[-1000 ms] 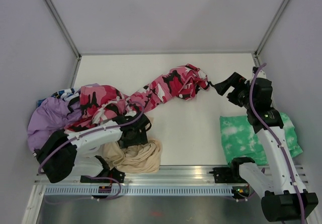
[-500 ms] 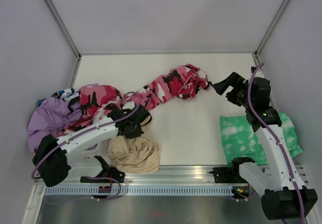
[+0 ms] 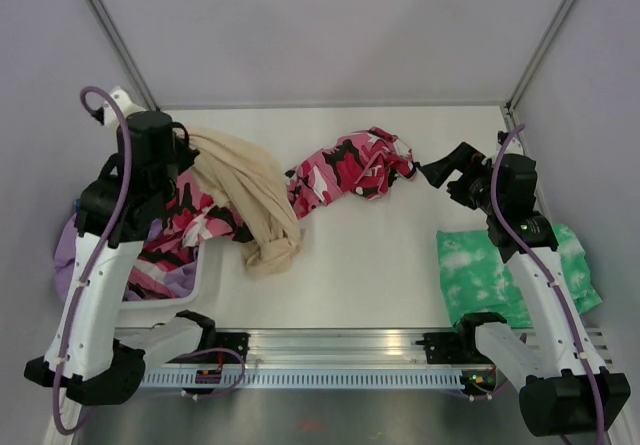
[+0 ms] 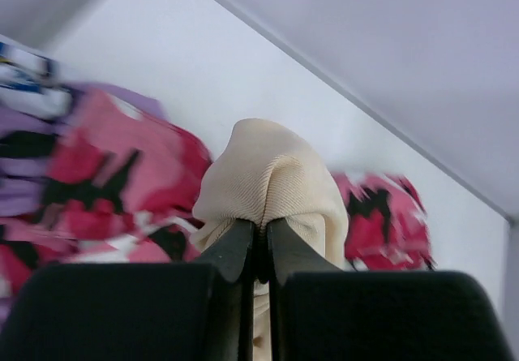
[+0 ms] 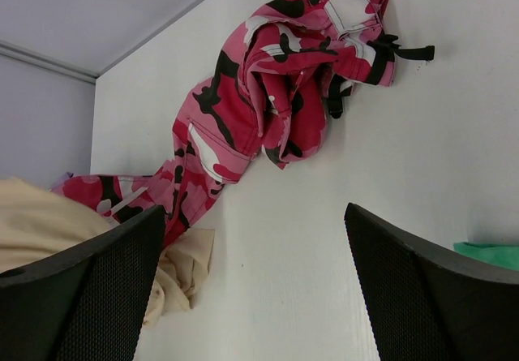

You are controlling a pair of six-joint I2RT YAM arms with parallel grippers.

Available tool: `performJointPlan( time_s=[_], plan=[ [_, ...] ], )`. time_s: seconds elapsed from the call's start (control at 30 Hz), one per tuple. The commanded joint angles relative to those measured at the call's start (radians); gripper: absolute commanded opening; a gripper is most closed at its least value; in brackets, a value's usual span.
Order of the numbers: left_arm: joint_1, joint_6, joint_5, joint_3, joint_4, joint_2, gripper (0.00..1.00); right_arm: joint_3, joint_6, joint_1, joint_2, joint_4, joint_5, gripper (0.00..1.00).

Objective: Fold and stack the trousers
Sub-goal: Move the trousers to the center of the board

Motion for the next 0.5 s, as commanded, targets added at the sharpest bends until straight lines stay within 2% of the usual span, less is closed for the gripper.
performJointPlan(
  time_s=[0.0,0.1,0.17,0.27,0.3,0.33,0.43,0.47],
  plan=[
    [0.158,0.129,-0.172,0.107,-0.089,0.022,0.02,0.018,0.013,0.000,0.004,0.037,-0.032,0.98],
    [0.283,0.245,-0.275,0.232,-0.111,0.018,0.02,0.025,0.000,0.000,-0.009,0.038,-0.021,0.98],
    [0.340,0.343,-0.351,0.238,-0.061,0.012,0.02,0.023,-0.005,0.000,-0.006,0.067,-0.027,0.98],
    [0.485,0.403,-0.410,0.234,-0.020,0.025,0.02,0.023,0.001,0.002,0.022,0.151,-0.114,0.98],
    [0.568,0.403,-0.422,0.183,-0.005,0.027,0.02,0.025,0.004,0.005,0.045,0.180,-0.145,0.98],
    [0.616,0.390,-0.416,0.154,0.003,0.026,0.02,0.026,0.012,0.008,0.059,0.214,-0.169,0.98],
    [0.797,0.258,-0.280,0.002,-0.034,0.013,0.02,0.060,-0.019,0.046,0.125,0.303,-0.252,0.98],
    [0.849,0.185,-0.178,-0.047,-0.040,0.003,0.02,0.099,-0.071,0.072,0.141,0.297,-0.271,0.98]
  ],
)
